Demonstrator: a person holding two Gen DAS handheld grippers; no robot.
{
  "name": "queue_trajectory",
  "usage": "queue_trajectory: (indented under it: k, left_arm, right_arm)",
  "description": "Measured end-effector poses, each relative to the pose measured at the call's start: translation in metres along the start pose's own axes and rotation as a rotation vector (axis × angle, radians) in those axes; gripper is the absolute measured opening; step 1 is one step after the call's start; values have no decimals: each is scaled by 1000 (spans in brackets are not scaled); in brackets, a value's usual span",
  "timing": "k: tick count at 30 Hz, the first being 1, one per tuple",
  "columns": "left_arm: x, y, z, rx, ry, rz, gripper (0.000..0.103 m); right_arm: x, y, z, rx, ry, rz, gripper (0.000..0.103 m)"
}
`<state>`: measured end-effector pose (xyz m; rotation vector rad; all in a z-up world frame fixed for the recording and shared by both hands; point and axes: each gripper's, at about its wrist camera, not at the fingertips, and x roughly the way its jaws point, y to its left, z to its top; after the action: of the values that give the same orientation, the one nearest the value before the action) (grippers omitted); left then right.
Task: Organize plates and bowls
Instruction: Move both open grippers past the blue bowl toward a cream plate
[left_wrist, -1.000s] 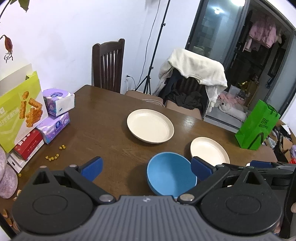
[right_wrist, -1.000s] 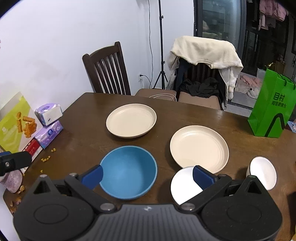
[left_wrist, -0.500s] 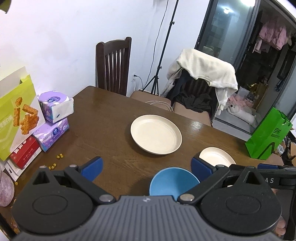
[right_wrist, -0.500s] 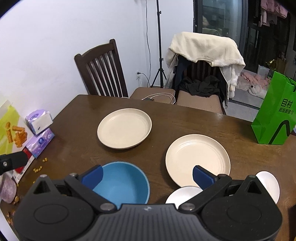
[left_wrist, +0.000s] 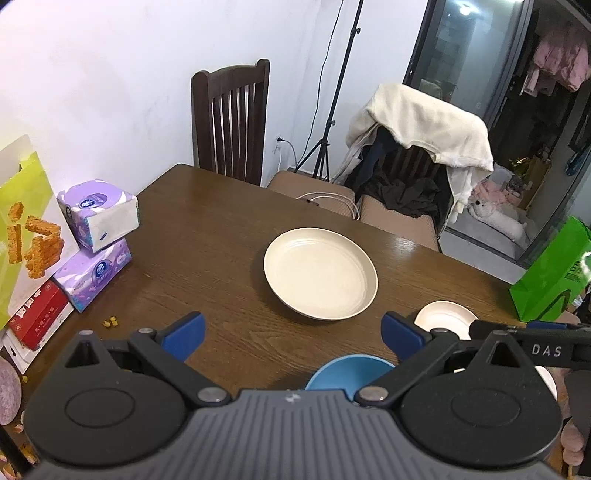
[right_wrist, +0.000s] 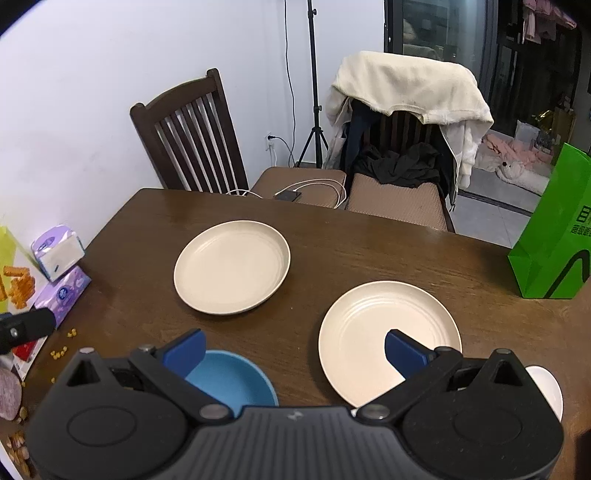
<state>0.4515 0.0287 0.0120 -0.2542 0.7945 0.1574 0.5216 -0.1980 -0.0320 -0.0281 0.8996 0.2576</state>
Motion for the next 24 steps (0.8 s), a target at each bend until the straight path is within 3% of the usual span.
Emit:
queue_trajectory:
  k: [24]
  left_arm:
    - [78, -2, 43, -21, 20, 91, 103]
  right_arm:
    - [83, -9, 75, -23, 20, 19, 103]
